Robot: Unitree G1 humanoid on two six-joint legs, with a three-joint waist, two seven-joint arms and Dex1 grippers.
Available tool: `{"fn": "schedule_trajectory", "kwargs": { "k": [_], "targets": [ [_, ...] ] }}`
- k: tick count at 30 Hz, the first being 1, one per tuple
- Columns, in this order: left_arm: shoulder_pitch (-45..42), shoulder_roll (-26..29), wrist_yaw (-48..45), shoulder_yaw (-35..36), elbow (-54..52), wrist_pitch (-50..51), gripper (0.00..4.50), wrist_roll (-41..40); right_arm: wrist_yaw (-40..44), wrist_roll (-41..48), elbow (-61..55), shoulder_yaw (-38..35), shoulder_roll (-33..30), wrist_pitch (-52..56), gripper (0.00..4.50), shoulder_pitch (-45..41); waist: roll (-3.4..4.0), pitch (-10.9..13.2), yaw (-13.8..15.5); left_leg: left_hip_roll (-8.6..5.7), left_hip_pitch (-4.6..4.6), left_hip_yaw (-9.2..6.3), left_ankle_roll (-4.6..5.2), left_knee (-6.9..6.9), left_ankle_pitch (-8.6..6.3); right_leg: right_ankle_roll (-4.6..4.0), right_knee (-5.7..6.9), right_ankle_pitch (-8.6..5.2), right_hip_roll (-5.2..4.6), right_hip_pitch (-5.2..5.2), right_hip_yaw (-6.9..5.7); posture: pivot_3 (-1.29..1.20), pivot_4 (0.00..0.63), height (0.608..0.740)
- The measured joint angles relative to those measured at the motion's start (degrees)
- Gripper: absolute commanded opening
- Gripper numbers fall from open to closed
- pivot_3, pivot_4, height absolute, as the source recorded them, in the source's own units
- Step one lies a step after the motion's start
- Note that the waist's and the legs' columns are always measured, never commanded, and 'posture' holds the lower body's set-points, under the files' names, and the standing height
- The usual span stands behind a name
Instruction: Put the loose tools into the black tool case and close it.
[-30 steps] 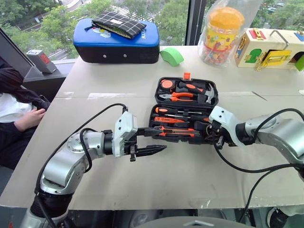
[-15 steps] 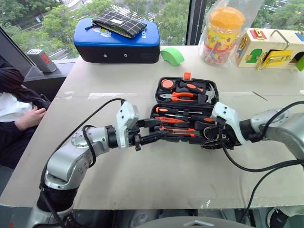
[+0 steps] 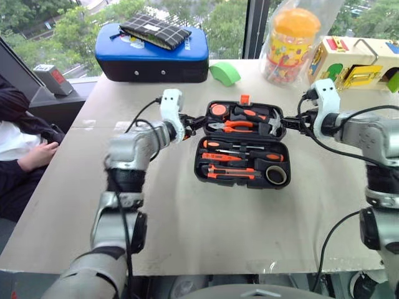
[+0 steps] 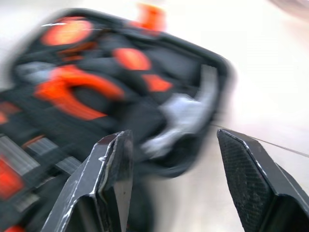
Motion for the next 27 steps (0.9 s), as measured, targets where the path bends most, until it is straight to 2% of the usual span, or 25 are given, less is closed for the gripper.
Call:
{"fn": "schedule_trajectory", "kwargs": {
  "k": [1, 2, 4, 6, 7, 8, 11, 12, 19, 21, 23, 27],
  "targets": [
    [-3.5, -0.8, -1.0, -0.8, 8.5, -4.9, 2.64, 2.6, -0.3, -1.6, 6.9, 0.4, 1.5, -2.9, 2.76, -2.6, -0.01, 0.0, -0.6, 0.04, -0.02, 0.04, 0.00, 0.00, 0.00, 0.00, 0.29, 0.00, -0.11, -0.09, -0.04, 0.00, 0.150, 0.740],
    [-4.1, -1.0, -1.3, -1.0, 10.3, -6.2, 2.64, 3.2, -0.4, -2.0, 8.3, 0.5, 1.7, -3.7, 2.76, -3.0, -0.01, 0.0, -0.8, 0.04, -0.03, 0.08, 0.00, -0.05, 0.00, 0.00, 0.29, 0.00, -0.19, -0.15, -0.08, 0.00, 0.150, 0.740],
    [-7.8, -1.6, -2.9, -0.9, 21.6, -12.9, 2.64, 5.6, 0.1, -4.1, 18.9, 0.4, 2.7, -8.4, 2.76, -6.7, -0.02, 0.0, -1.4, 0.01, -0.03, 0.19, 0.01, -0.10, 0.00, 0.00, 0.29, 0.00, -0.30, -0.21, -0.22, 0.00, 0.150, 0.740],
    [-10.0, -1.9, -4.0, -0.4, 27.9, -16.6, 2.64, 6.7, 1.0, -5.6, 26.1, 0.5, 3.2, -11.9, 2.76, -8.9, -0.02, 0.0, -2.1, 0.03, -0.02, 0.18, 0.02, -0.11, 0.00, 0.00, 0.33, 0.00, -0.41, -0.24, -0.45, 0.00, 0.150, 0.740],
    [-11.7, -2.0, -4.9, 0.1, 31.8, -18.2, 2.09, 7.6, 2.1, -6.5, 31.1, 0.5, 3.6, -14.6, 2.23, -11.0, -0.02, 0.0, -2.2, 0.01, 0.00, 0.17, 0.02, -0.11, 0.00, 0.00, 0.32, 0.00, -0.44, -0.25, -0.54, 0.00, 0.150, 0.740],
    [-12.5, -2.2, -5.3, 0.3, 33.3, -18.7, 1.77, 8.1, 2.5, -7.0, 33.2, 0.6, 3.8, -15.8, 1.90, -11.8, -0.03, 0.0, -2.3, 0.02, 0.02, 0.16, 0.02, -0.11, 0.00, 0.00, 0.33, 0.00, -0.47, -0.25, -0.60, 0.00, 0.150, 0.740],
    [-14.3, -2.2, -6.7, 2.3, 37.8, -20.5, 0.38, 8.7, 5.3, -7.9, 41.1, 0.2, 4.8, -18.2, 0.38, -13.2, -0.08, -0.1, -2.2, 0.01, 0.01, 0.13, 0.02, 0.03, 0.02, 0.01, 0.38, 0.00, -0.50, -0.20, -0.67, 0.00, 0.150, 0.740],
    [-14.3, -1.8, -7.4, 3.0, 38.3, -20.6, 0.05, 8.6, 6.3, -7.9, 42.6, 0.1, 4.9, -18.3, 0.05, -13.2, -0.08, -0.1, -2.2, 0.00, -0.01, 0.13, 0.02, 0.06, 0.02, 0.01, 0.40, 0.01, -0.52, -0.20, -0.66, 0.00, 0.150, 0.740],
    [-14.4, -0.8, -12.5, 5.1, 39.0, -19.6, 0.05, 9.2, 10.8, -7.9, 44.8, -1.4, 4.7, -19.0, 0.05, -14.6, -0.07, -0.1, -2.3, -0.06, -0.14, -0.13, 0.03, -0.04, 0.01, 0.01, 0.62, 0.01, -0.70, -0.35, -0.90, 0.00, 0.150, 0.740],
    [-14.4, -0.6, -13.2, 5.5, 38.9, -19.3, 0.00, 9.3, 12.0, -8.5, 43.6, -1.1, 4.2, -19.5, 0.52, -14.3, -0.06, -0.1, -2.3, -0.08, -0.23, -0.15, 0.03, -0.06, 0.01, 0.01, 0.62, 0.01, -0.76, -0.46, -0.97, 0.00, 0.150, 0.740],
    [-14.4, -0.6, -13.3, 5.5, 38.6, -19.3, 0.00, 9.8, 12.0, -9.0, 41.8, -1.0, 3.3, -19.4, 1.21, -14.3, -0.06, -0.1, -2.4, -0.09, -0.26, -0.16, 0.03, -0.04, 0.01, 0.01, 0.61, 0.01, -0.77, -0.47, -1.00, 0.00, 0.150, 0.740],
    [-14.0, -0.5, -13.7, 5.6, 37.6, -18.6, 0.00, 10.4, 13.6, -8.0, 36.2, -2.1, 1.5, -15.9, 3.15, -14.3, -0.05, -0.1, -2.5, -0.08, -0.24, -0.13, 0.03, -0.04, 0.01, 0.01, 0.61, 0.01, -0.75, -0.46, -1.00, 0.00, 0.150, 0.740]
  ]
}}
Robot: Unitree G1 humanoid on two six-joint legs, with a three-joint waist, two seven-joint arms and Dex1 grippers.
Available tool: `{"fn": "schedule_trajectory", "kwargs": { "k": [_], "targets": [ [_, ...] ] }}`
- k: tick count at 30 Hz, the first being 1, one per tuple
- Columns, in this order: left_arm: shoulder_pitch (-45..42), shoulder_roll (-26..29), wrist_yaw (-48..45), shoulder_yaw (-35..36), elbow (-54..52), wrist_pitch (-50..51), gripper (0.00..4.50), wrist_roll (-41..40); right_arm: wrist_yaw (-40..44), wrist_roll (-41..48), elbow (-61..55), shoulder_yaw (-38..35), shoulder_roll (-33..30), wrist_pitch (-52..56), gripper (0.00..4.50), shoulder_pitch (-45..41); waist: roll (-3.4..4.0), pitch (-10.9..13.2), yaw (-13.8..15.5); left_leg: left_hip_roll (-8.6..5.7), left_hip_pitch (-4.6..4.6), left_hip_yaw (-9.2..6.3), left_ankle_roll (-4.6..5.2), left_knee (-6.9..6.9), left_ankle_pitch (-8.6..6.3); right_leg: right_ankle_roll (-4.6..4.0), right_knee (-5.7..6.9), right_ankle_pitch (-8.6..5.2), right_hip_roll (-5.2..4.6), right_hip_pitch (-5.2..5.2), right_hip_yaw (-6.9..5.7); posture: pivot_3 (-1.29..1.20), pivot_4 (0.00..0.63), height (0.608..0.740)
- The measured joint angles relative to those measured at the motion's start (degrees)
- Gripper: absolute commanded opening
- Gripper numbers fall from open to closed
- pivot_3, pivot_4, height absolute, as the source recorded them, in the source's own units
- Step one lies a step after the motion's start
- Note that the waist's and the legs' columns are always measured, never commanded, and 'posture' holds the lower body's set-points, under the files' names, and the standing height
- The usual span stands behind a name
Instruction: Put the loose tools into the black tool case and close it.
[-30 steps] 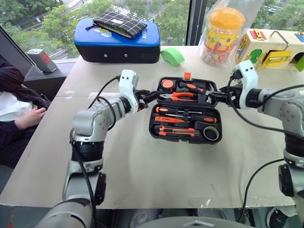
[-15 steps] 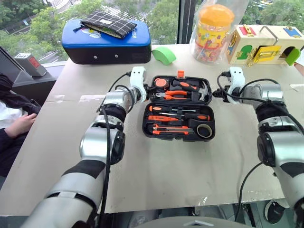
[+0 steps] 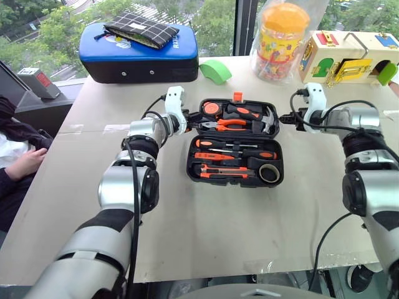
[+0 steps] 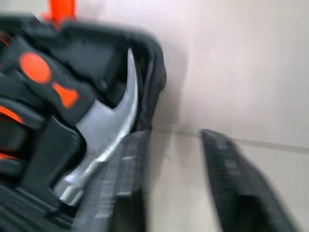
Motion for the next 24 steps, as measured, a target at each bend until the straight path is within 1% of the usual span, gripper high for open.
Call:
{"fn": "schedule_trajectory", "kwargs": {
  "k": [3, 7, 8, 9, 10, 11, 13, 15, 20, 22, 24],
  "targets": [
    [1.7, -0.2, -1.2, -0.2, -3.7, 2.1, 0.00, 0.2, 0.8, 1.0, -1.5, -0.4, 0.4, 4.0, 3.15, 0.0, 0.01, 0.0, 0.1, 0.00, -0.01, -0.02, 0.00, 0.00, 0.00, 0.00, 0.02, 0.00, -0.01, 0.00, -0.01, 0.00, 0.150, 0.740],
    [3.6, -0.4, -1.6, -0.2, -8.9, 6.2, 0.00, 0.0, 0.8, -0.1, -0.8, 1.1, 2.0, 3.8, 3.15, 0.0, 0.01, 0.0, 0.1, -0.06, -0.03, -0.10, 0.00, 0.00, 0.00, 0.00, 0.03, 0.00, -0.04, 0.00, -0.05, 0.00, 0.150, 0.740],
    [4.3, -0.5, -1.6, -0.2, -10.7, 7.4, 0.00, 0.0, 0.7, -0.9, -0.1, 1.7, 2.3, 2.7, 2.93, 0.1, 0.01, 0.0, 0.2, -0.08, -0.03, -0.14, 0.00, 0.00, 0.00, 0.00, 0.04, 0.00, -0.05, 0.00, -0.09, 0.00, 0.150, 0.740],
    [4.9, -0.5, -1.6, -0.2, -12.1, 8.3, 0.00, -0.1, 0.7, -1.4, 0.6, 2.1, 2.6, 1.6, 2.59, 0.3, 0.00, 0.0, 0.2, -0.10, -0.03, -0.17, 0.00, 0.00, 0.00, 0.00, 0.05, 0.00, -0.06, 0.00, -0.11, 0.00, 0.150, 0.740],
    [5.3, -0.6, -1.6, -0.2, -13.0, 8.8, 0.00, -0.1, 0.7, -1.8, 1.0, 2.4, 2.7, 0.8, 2.47, 0.5, 0.00, 0.0, 0.2, -0.12, -0.03, -0.19, 0.00, 0.01, 0.00, 0.00, 0.06, 0.00, -0.06, 0.01, -0.14, 0.00, 0.150, 0.740],
    [6.3, -0.6, -1.6, -0.2, -15.4, 10.1, 0.00, -0.1, 1.4, -2.2, 1.8, 2.6, 2.8, -0.9, 1.95, 1.1, 0.00, 0.0, 0.2, -0.16, -0.04, -0.24, 0.00, 0.02, 0.00, 0.00, 0.07, 0.00, -0.10, 0.01, -0.18, 0.00, 0.150, 0.740],
    [7.8, -0.5, -1.6, -0.2, -18.5, 11.9, 0.00, -0.1, 2.3, -2.4, 2.2, 2.5, 2.8, -2.4, 1.07, 1.1, 0.00, 0.0, 0.2, -0.17, -0.03, -0.23, 0.00, 0.05, 0.00, 0.00, 0.07, 0.00, -0.12, 0.03, -0.21, 0.00, 0.150, 0.740],
    [10.0, -0.4, -1.6, -0.1, -22.8, 14.1, 0.00, -0.4, 3.3, -2.4, 2.3, 2.4, 2.6, -2.5, 0.02, 1.1, 0.01, -0.1, 0.1, -0.17, -0.02, -0.24, 0.00, 0.06, 0.00, 0.00, 0.08, 0.00, -0.12, 0.05, -0.22, 0.00, 0.150, 0.740],
    [15.3, 0.4, -2.7, -0.1, -32.2, 17.6, 0.00, -1.8, 6.3, -2.3, -0.1, 2.5, 1.9, -1.0, 0.02, 2.3, 0.03, -0.1, 0.1, -0.16, -0.01, -0.24, 0.00, 0.09, 0.00, 0.00, 0.08, 0.00, -0.10, 0.06, -0.24, 0.00, 0.150, 0.740],
    [17.2, 0.7, -3.7, -0.2, -34.8, 16.9, 0.00, -2.1, 7.3, -2.3, -2.6, 2.5, 1.5, -0.7, 0.02, 3.6, 0.03, -0.1, 0.1, -0.15, -0.01, -0.25, 0.00, 0.07, 0.00, -0.01, 0.08, 0.00, -0.10, 0.06, -0.25, 0.00, 0.150, 0.740],
    [20.1, 0.8, -4.8, -0.4, -38.0, 13.0, 0.00, -2.1, 7.7, -1.7, -7.2, 1.5, 1.4, -0.9, 0.02, 6.1, 0.03, -0.1, 0.0, -0.13, -0.03, -0.25, 0.00, 0.06, 0.00, -0.01, 0.04, 0.00, -0.11, 0.05, -0.28, 0.00, 0.150, 0.740]
  ]
}}
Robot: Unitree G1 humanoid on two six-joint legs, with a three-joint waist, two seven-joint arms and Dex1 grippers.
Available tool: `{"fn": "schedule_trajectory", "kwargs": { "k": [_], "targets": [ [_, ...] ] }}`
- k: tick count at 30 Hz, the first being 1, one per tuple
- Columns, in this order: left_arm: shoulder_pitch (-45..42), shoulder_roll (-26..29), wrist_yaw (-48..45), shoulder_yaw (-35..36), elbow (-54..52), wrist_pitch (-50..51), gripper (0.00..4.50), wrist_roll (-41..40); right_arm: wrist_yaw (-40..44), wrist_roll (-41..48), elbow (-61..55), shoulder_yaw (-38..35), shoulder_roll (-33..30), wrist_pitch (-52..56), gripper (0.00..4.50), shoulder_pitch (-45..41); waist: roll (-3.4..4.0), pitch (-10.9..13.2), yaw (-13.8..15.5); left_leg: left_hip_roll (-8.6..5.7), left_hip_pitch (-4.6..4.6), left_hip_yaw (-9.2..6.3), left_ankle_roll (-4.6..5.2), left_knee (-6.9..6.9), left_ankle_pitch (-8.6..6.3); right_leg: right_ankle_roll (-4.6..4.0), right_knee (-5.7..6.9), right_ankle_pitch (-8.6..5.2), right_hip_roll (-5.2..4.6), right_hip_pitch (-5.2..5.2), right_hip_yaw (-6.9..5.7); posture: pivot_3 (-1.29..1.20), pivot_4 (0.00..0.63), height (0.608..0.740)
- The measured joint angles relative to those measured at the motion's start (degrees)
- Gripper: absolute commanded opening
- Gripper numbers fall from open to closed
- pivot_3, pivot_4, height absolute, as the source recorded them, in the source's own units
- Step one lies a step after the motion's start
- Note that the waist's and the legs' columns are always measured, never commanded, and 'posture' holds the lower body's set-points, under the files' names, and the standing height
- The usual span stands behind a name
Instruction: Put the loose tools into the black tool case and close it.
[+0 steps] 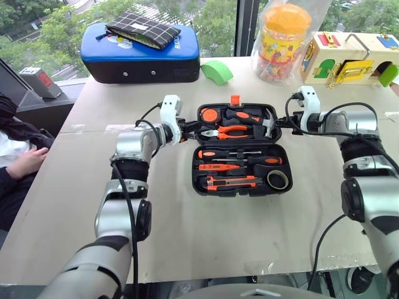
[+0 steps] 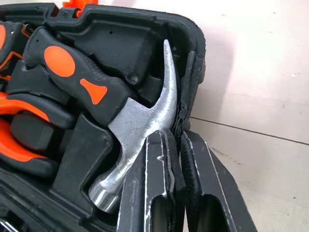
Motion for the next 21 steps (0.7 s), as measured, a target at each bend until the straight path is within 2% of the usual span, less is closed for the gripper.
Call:
{"fn": "schedule_trajectory", "kwargs": {
  "k": [5, 8, 10, 11, 14, 18, 21],
  "targets": [
    [4.4, 0.3, -1.4, -2.0, -4.1, -13.4, 0.00, 2.6, 0.1, 1.5, -12.7, -2.7, -0.1, -4.0, 0.02, 7.8, 0.00, 0.0, 0.1, 0.02, -0.04, 0.07, -0.01, 0.19, 0.01, 0.00, -0.08, 0.00, 0.00, 0.00, -0.02, 0.00, 0.150, 0.740],
    [7.7, 2.4, -3.2, -5.1, -5.8, -27.6, 0.00, 6.9, 0.2, 4.8, -26.1, -6.3, -0.4, -4.5, 0.02, 16.3, 0.00, 0.0, 0.2, 0.03, -0.05, 0.13, -0.01, 0.34, 0.00, -0.01, -0.13, 0.01, 0.01, 0.01, 0.02, 0.00, 0.150, 0.740],
    [8.5, 2.8, -3.7, -5.5, -6.1, -30.9, 0.00, 7.8, 0.2, 5.7, -28.9, -6.9, -0.4, -4.4, 0.02, 18.1, 0.00, 0.0, 0.2, 0.03, -0.05, 0.18, -0.01, 0.33, 0.00, -0.01, -0.09, 0.00, 0.01, 0.00, 0.05, 0.00, 0.150, 0.740],
    [9.8, 4.0, -3.9, -6.6, -6.7, -37.2, 0.00, 9.6, 0.2, 6.1, -36.3, -7.6, -1.5, -4.3, 0.02, 22.5, 0.01, 0.0, 0.3, 0.04, -0.04, 0.22, 0.00, 0.32, 0.00, -0.01, -0.07, 0.00, 0.01, 0.01, 0.10, 0.00, 0.150, 0.740],
    [12.9, 5.5, -4.7, -7.3, -8.9, -45.2, 0.00, 11.3, 0.0, 8.8, -47.6, -9.7, -2.2, -2.7, 0.02, 29.9, 0.01, 0.0, 0.5, 0.08, -0.02, 0.22, 0.01, 0.34, -0.01, -0.01, -0.05, 0.01, 0.02, 0.03, 0.11, 0.00, 0.150, 0.740],
    [15.7, 7.4, -5.3, -8.3, -11.0, -51.8, 0.00, 13.0, -1.0, 12.1, -60.6, -12.9, -3.2, -1.3, 0.02, 39.7, 0.01, 0.0, 0.7, 0.08, 0.01, 0.24, 0.02, 0.31, -0.01, -0.01, -0.05, 0.00, 0.05, 0.07, 0.14, 0.00, 0.150, 0.740],
    [16.7, 9.3, -6.6, -8.7, -11.7, -54.0, 0.00, 13.4, -1.7, 14.0, -66.4, -14.0, -3.5, 0.4, 0.02, 43.9, 0.03, 0.0, 0.8, 0.09, 0.07, 0.32, 0.03, 0.37, -0.01, 0.00, -0.04, 0.00, 0.08, 0.13, 0.17, 0.00, 0.150, 0.740]
  ]
}}
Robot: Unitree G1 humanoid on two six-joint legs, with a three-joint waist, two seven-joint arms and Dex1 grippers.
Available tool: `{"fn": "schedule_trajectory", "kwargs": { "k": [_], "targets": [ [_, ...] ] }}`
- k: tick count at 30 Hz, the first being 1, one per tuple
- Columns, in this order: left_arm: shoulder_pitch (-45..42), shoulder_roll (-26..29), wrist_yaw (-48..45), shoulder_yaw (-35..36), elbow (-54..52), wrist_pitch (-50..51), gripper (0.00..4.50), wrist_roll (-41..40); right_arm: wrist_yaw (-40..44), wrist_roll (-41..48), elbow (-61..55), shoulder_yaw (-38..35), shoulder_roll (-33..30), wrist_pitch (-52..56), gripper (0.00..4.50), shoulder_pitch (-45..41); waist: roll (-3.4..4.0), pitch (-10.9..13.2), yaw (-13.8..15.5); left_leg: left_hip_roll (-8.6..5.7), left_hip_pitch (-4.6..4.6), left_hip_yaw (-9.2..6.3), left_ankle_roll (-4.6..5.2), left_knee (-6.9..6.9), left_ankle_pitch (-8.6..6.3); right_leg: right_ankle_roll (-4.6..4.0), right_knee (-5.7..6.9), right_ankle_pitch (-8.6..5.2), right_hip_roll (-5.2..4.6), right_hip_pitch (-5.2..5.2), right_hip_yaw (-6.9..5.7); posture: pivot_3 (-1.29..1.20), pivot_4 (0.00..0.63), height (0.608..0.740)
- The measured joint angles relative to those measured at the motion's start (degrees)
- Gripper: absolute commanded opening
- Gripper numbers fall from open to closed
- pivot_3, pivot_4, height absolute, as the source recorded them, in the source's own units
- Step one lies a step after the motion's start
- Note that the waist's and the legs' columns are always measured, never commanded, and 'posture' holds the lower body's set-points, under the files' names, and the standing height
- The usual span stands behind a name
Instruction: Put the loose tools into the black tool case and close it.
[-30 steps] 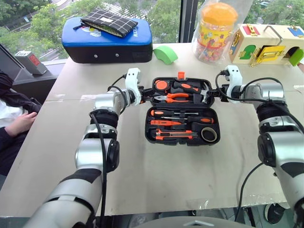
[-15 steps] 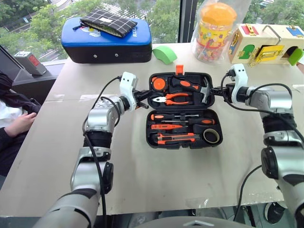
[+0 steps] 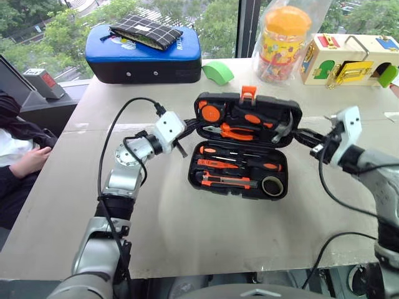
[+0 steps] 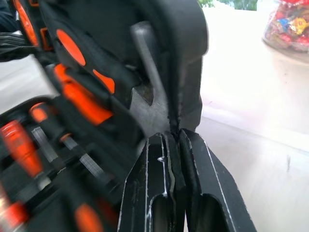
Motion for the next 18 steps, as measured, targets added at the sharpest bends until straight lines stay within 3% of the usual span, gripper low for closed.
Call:
{"fn": "schedule_trajectory", "kwargs": {
  "k": [4, 5, 6, 8, 12, 14, 16, 18],
  "targets": [
    [1.8, 3.8, -3.9, -0.7, -1.7, -3.0, 0.00, 0.0, -0.6, 3.0, -6.7, -1.3, -0.9, 1.6, 0.02, 5.9, 0.01, 0.0, 0.1, 0.04, 0.13, 0.05, 0.02, -0.02, -0.01, 0.00, -0.02, 0.00, 0.04, 0.11, 0.01, 0.00, 0.150, 0.740],
    [1.8, 4.6, -4.9, -0.7, -1.9, -3.5, 0.32, -0.2, -0.7, 3.5, -8.4, -2.0, -1.2, 1.6, 0.01, 7.7, 0.01, 0.0, 0.3, 0.04, 0.13, 0.09, 0.02, -0.01, -0.01, 0.00, -0.05, 0.00, 0.04, 0.13, 0.03, 0.00, 0.150, 0.740],
    [2.6, 6.2, -6.9, -0.8, -3.3, -2.9, 0.66, -1.3, -0.6, 4.4, -10.9, -2.3, -2.1, 1.7, 0.29, 10.4, 0.01, 0.0, 0.4, 0.10, 0.17, 0.09, 0.06, -0.02, -0.04, 0.00, -0.06, -0.01, 0.09, 0.15, 0.02, 0.00, 0.150, 0.740],
    [5.8, 13.3, -16.8, -0.9, -9.6, 10.2, 1.45, -8.8, 1.2, 5.7, -16.2, -2.1, -6.8, 2.2, 0.95, 16.5, 0.05, 0.0, 0.1, 0.17, 0.22, 0.12, 0.17, -0.10, -0.11, -0.01, -0.05, -0.02, 0.16, 0.15, 0.02, 0.00, 0.150, 0.740],
    [8.8, 25.3, -28.9, -0.7, -12.2, 32.6, 3.25, -17.6, 5.3, 6.2, -21.0, -4.8, -12.9, 1.8, 2.78, 26.6, 0.04, 0.0, -0.4, 0.22, 0.28, 0.08, 0.45, 0.01, -0.27, 0.00, -0.15, -0.04, 0.33, 0.35, -0.07, 0.00, 0.150, 0.740],
    [8.7, 33.1, -36.6, -0.6, -12.9, 44.1, 3.63, -22.9, 9.6, 7.0, -25.0, -8.7, -17.4, 1.5, 2.69, 36.4, 0.05, 0.0, -0.2, 0.23, 0.29, 0.04, 0.53, 0.06, -0.31, 0.02, -0.21, -0.06, 0.37, 0.48, -0.15, 0.00, 0.150, 0.740],
    [7.5, 37.3, -40.8, 2.3, -13.7, 52.2, 3.30, -27.9, 12.1, 9.4, -27.5, -8.9, -18.4, 2.6, 2.20, 41.2, -0.06, 0.0, -0.2, 0.34, 0.64, -0.06, 0.59, 0.17, -0.37, 0.02, -0.32, -0.07, 0.46, 0.99, -0.25, 0.00, 0.150, 0.740],
    [6.9, 37.0, -42.7, 3.2, -20.4, 57.9, 2.62, -33.9, 11.2, 12.9, -30.3, -6.9, -18.1, 2.8, 1.19, 39.3, 0.21, 0.3, 0.0, 0.30, 1.38, 0.15, 0.74, 0.17, -0.48, 0.22, -0.52, -0.22, 0.23, 1.80, -0.11, 0.00, 0.150, 0.740]
  ]
}}
